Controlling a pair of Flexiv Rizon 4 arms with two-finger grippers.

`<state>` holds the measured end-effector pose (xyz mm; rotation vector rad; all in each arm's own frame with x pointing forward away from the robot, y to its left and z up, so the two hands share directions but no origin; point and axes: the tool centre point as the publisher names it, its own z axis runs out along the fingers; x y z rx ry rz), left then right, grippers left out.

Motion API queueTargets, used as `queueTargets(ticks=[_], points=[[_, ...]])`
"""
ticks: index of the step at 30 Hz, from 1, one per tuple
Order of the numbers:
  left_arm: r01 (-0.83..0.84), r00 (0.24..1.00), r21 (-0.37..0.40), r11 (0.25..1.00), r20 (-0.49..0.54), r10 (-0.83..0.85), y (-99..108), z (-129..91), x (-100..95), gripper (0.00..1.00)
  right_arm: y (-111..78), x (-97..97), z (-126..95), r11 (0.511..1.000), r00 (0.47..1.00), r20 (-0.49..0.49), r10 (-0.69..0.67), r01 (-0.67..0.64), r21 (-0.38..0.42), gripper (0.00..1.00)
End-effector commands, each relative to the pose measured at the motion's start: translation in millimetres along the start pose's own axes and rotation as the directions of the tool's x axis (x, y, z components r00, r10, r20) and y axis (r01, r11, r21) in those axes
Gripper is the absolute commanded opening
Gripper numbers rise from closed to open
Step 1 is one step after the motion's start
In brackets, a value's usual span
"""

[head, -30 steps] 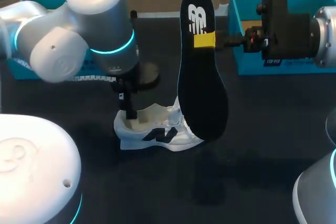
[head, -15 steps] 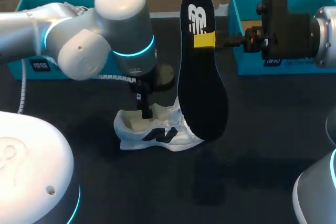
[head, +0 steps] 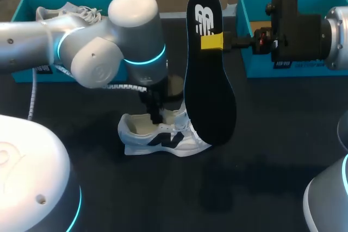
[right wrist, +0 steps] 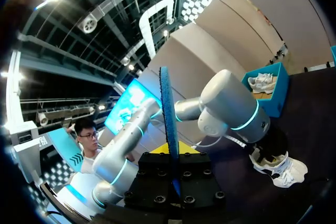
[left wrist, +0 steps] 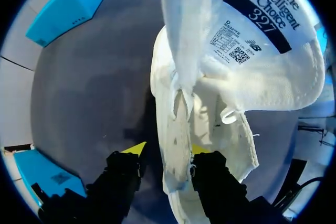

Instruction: Take the shoe out of the shoebox, open the shoe tongue, remove and reinsert the insole, then place the shoe into the shoebox

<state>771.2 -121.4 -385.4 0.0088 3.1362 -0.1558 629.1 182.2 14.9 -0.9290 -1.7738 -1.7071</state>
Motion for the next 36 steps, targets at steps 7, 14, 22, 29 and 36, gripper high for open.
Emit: queueTargets(ticks=[7,14,22,29,36], points=[[-0.024,0.999,0.009,1.000,-0.030,0.025,-6,9,4.0,0.07,0.4,-0.3,2,1.000,1.000,0.002,0.002,-0.002,0.001,0.00],[-0.154,0.977,0.022,0.988,-0.145,0.155,-9,3,6.6,0.00,0.4,-0.3,2,1.000,1.000,0.002,0.002,-0.002,0.001,0.00],[-0.497,0.826,0.008,0.868,-0.303,0.476,-22,-14,13.2,0.00,0.4,-0.3,2,1.000,1.000,0.002,0.002,-0.002,0.001,0.00],[-0.766,0.574,0.069,0.639,-0.374,0.728,-26,-20,22.3,0.00,0.4,-0.3,2,1.000,1.000,0.002,0.002,-0.002,0.001,0.00],[-0.880,0.348,0.178,0.441,-0.392,0.852,-26,-23,22.7,0.00,0.4,-0.3,2,1.000,1.000,0.002,0.002,-0.002,0.001,0.00]])
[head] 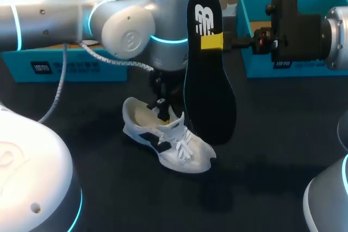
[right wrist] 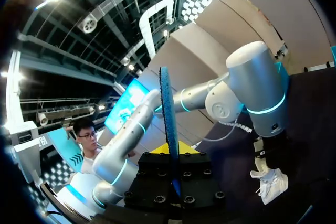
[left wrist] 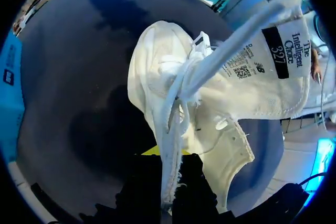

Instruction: Take the shoe out of the shoebox, open the shoe tongue, remove and reinsert the insole, then place the shoe into the shoebox

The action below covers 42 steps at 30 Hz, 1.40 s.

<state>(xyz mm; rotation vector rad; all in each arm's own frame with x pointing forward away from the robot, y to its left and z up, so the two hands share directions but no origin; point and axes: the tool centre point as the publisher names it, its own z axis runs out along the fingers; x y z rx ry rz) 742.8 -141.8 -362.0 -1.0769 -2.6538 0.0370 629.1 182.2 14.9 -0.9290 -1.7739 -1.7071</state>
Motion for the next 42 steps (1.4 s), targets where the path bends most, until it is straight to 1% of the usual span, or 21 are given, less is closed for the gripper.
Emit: queueTargets(ticks=[1,2,4,22,24,29,34,42], points=[[-0.387,0.913,0.006,0.922,-0.136,0.384,2,-4,-5.4,0.00,0.4,-0.3,2,1.000,1.000,0.002,0.002,-0.002,0.001,0.00],[-0.411,0.901,0.003,0.911,-0.148,0.407,2,-5,-5.6,0.00,0.4,-0.3,2,1.000,1.000,0.002,0.002,-0.002,0.001,0.00],[-0.456,0.878,0.026,0.890,-0.153,0.454,3,-7,-5.7,0.00,0.4,-0.3,2,1.000,1.000,0.002,0.002,-0.002,0.001,0.00],[-0.456,0.878,0.026,0.890,-0.153,0.454,3,-7,-5.7,0.00,0.4,-0.3,2,1.000,1.000,0.002,0.002,-0.002,0.001,0.00],[-0.505,0.852,-0.024,0.863,-0.172,0.494,-2,-6,-8.5,0.00,0.4,-0.3,2,1.000,1.000,0.002,0.002,-0.002,0.001,0.00],[-0.540,0.837,-0.121,0.833,-0.184,0.516,-11,-9,-14.1,0.00,0.4,-0.3,2,1.000,1.000,0.002,0.002,-0.002,0.001,0.00],[-0.554,0.831,-0.183,0.812,-0.192,0.523,-20,-11,-20.6,0.00,0.4,-0.3,2,1.000,1.000,0.002,0.002,-0.002,0.001,0.00],[-0.568,0.823,-0.238,0.788,-0.197,0.533,-31,-14,-44.0,0.00,0.4,-0.3,2,1.000,1.000,0.002,0.002,-0.002,0.001,0.00]])
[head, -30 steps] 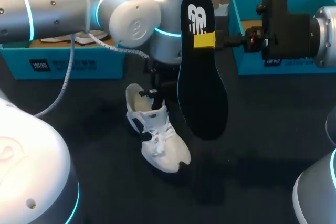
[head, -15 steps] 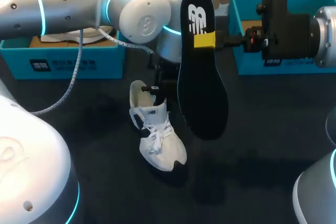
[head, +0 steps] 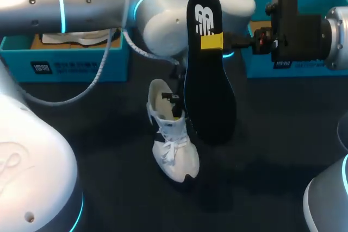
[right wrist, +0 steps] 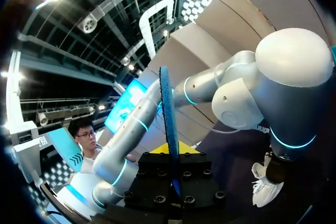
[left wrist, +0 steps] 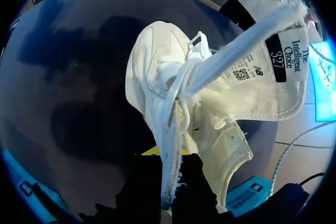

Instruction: Take the shoe out of the shoebox, open the shoe tongue, remove and reinsert the insole, then place the shoe into the shoebox

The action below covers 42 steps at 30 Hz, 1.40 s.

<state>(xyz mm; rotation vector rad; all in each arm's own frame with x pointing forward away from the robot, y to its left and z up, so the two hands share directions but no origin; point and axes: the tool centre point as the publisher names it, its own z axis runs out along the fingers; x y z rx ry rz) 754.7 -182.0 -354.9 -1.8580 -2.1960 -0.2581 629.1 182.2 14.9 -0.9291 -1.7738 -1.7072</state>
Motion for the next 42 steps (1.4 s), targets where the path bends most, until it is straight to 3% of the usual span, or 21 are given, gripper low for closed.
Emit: queueTargets(ticks=[1,15,38,39,40,42], points=[[-0.008,1.000,-0.024,1.000,-0.022,0.008,-1,-3,-15.3,0.00,0.4,-0.3,2,1.000,1.000,0.002,0.002,-0.002,0.001,0.00],[-0.096,0.995,-0.043,0.994,-0.037,0.094,-4,1,-45.6,0.00,0.4,-0.3,2,1.000,1.000,0.002,0.002,-0.002,0.001,0.00],[-0.193,0.978,0.024,0.981,-0.072,0.194,-14,24,-61.8,0.00,0.4,-0.3,2,1.000,1.000,0.002,0.002,-0.002,0.001,0.00],[-0.194,0.978,0.025,0.981,-0.071,0.196,-13,22,-60.4,0.36,0.4,-0.3,2,1.000,1.000,0.002,0.002,-0.002,0.001,0.00],[-0.196,0.978,0.023,0.980,-0.068,0.197,-13,20,-59.0,0.53,0.4,-0.3,2,1.000,1.000,0.002,0.002,-0.002,0.001,0.00],[-0.192,0.980,0.015,0.981,-0.057,0.192,-12,14,-55.6,1.00,0.4,-0.3,2,1.000,1.000,0.002,0.002,-0.002,0.001,0.00]])
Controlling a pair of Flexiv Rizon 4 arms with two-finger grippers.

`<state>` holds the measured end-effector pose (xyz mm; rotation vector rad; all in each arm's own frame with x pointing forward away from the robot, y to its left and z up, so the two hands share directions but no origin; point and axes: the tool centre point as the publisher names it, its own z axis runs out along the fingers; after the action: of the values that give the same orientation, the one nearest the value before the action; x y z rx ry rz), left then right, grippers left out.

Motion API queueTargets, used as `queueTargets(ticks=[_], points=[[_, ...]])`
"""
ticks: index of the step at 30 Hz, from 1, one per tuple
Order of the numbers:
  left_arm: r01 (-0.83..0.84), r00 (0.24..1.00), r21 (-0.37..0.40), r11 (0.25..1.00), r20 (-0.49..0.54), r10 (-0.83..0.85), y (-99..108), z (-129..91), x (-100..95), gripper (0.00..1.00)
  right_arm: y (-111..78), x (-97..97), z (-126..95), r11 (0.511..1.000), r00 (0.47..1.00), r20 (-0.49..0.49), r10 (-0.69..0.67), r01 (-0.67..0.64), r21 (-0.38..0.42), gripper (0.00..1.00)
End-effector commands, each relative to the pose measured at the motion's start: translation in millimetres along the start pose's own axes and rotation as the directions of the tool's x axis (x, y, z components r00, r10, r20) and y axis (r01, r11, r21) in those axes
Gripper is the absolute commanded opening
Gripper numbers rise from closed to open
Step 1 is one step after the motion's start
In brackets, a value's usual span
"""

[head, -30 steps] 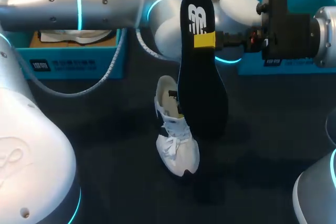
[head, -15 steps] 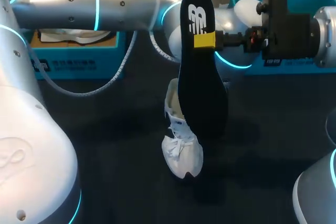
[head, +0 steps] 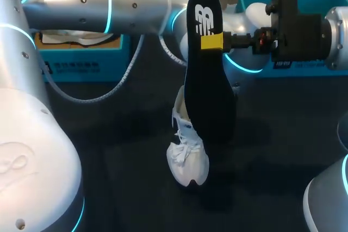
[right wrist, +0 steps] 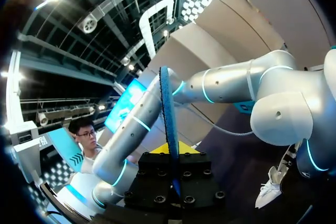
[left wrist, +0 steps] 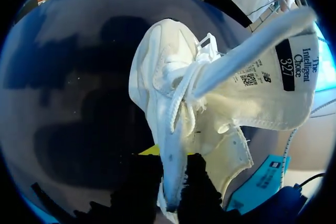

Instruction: Take the shoe out of the shoebox, open the shoe tongue, remove and reinsert the insole, then place the shoe into the shoebox

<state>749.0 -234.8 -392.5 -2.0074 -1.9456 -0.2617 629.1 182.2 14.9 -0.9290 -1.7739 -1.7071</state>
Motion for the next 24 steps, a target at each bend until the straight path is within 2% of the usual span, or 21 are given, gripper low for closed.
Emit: queueTargets(ticks=[1,12,18,24], points=[[0.006,1.000,-0.010,1.000,0.016,-0.006,1,-8,6.7,1.00,0.4,-0.3,2,1.000,1.000,0.002,0.002,-0.002,0.001,0.00],[0.037,0.992,-0.027,0.999,0.118,-0.033,16,-44,22.7,1.00,1.5,0.2,2,1.000,1.000,0.010,-0.005,0.005,0.002,0.00],[0.047,0.983,-0.027,0.999,0.179,-0.041,25,-62,35.8,1.00,12.5,0.3,-5,0.999,0.998,0.052,-0.018,0.019,-0.029,0.00],[0.062,0.970,-0.040,0.997,0.239,-0.051,37,-83,57.5,1.00,27.3,-4.3,-16,0.996,0.995,0.094,-0.017,0.025,-0.084,0.00]])
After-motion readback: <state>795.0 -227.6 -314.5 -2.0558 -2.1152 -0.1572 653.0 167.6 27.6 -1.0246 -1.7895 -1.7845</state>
